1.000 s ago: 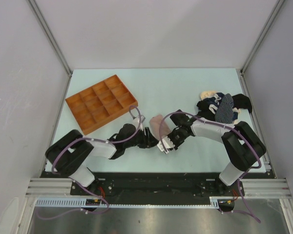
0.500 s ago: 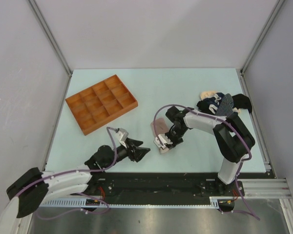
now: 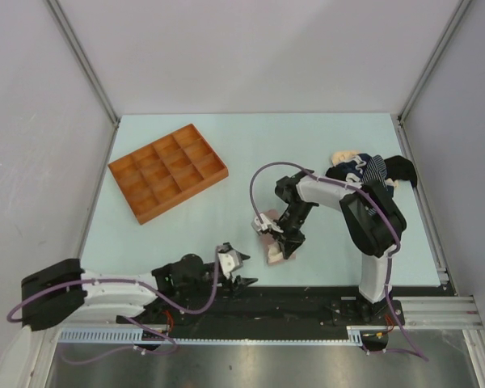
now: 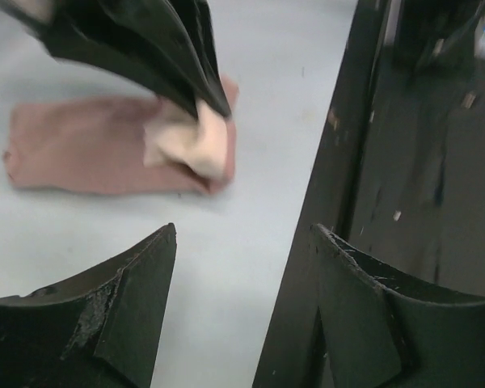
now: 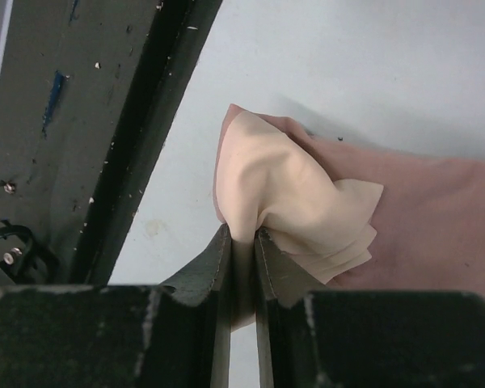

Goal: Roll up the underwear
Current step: Roll the underwear to the center of the board.

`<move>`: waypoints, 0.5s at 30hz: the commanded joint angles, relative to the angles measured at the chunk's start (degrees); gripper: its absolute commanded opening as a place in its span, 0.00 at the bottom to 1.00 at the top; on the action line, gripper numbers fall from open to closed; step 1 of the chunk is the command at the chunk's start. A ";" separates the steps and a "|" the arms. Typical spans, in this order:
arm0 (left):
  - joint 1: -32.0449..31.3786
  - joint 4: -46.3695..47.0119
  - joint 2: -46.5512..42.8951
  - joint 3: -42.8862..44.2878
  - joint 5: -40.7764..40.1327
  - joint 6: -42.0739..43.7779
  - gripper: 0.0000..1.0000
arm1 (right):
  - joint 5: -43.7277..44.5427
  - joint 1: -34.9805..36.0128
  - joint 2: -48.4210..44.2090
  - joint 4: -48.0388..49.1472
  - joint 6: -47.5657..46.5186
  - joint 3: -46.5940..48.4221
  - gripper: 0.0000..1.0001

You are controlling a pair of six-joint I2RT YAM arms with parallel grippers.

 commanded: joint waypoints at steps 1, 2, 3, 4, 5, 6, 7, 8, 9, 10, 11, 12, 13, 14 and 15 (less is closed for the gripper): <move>-2.48 -0.23 8.39 6.30 -1.07 9.30 0.72 | -2.41 -2.06 1.97 -3.05 3.49 1.84 0.06; -2.74 -0.14 11.71 7.36 -1.07 10.87 0.72 | -2.59 -2.50 2.33 -3.05 3.67 1.84 0.06; -3.18 -0.14 13.66 8.50 -1.25 11.58 0.72 | -2.59 -2.59 3.11 -3.31 3.84 1.93 0.06; -3.36 -0.14 15.25 10.60 -1.34 12.28 0.72 | -2.59 -2.68 3.47 -3.23 3.93 1.93 0.06; -3.62 -0.05 18.05 11.58 -1.60 13.68 0.72 | -2.59 -2.85 3.73 -2.88 4.19 1.84 0.06; -3.88 0.30 19.29 12.46 -1.86 14.22 0.72 | -2.68 -2.94 4.17 -2.87 4.46 1.93 0.06; -3.89 0.48 20.26 14.03 -1.95 14.83 0.73 | -2.68 -2.94 4.35 -2.79 4.54 1.93 0.06; -3.89 0.48 22.19 14.66 -2.04 15.62 0.73 | -2.59 -3.20 4.52 -2.61 4.72 1.93 0.06; -3.89 1.09 22.82 15.19 -1.60 16.07 0.73 | -2.59 -3.47 4.79 -2.61 4.90 2.10 0.06; -3.89 1.44 23.61 15.97 -1.51 16.85 0.73 | -2.59 -3.38 5.31 -2.70 4.98 2.45 0.06; -3.89 1.53 24.22 16.50 -1.51 17.12 0.73 | -2.59 -3.56 5.58 -2.79 4.90 2.72 0.06; -3.89 1.10 25.88 17.12 -1.69 17.39 0.73 | -2.50 -3.64 5.93 -3.13 4.81 2.89 0.06; -3.80 0.75 26.68 18.43 -1.69 18.26 0.73 | -2.50 -3.91 6.72 -3.40 4.46 3.50 0.06; -3.89 -0.30 27.56 19.23 -1.69 18.70 0.73 | -2.59 -3.91 7.07 -4.19 4.20 3.77 0.06; -3.89 -0.75 29.48 19.84 -1.69 18.97 0.73 | -2.77 -4.17 7.42 -4.80 3.67 4.12 0.06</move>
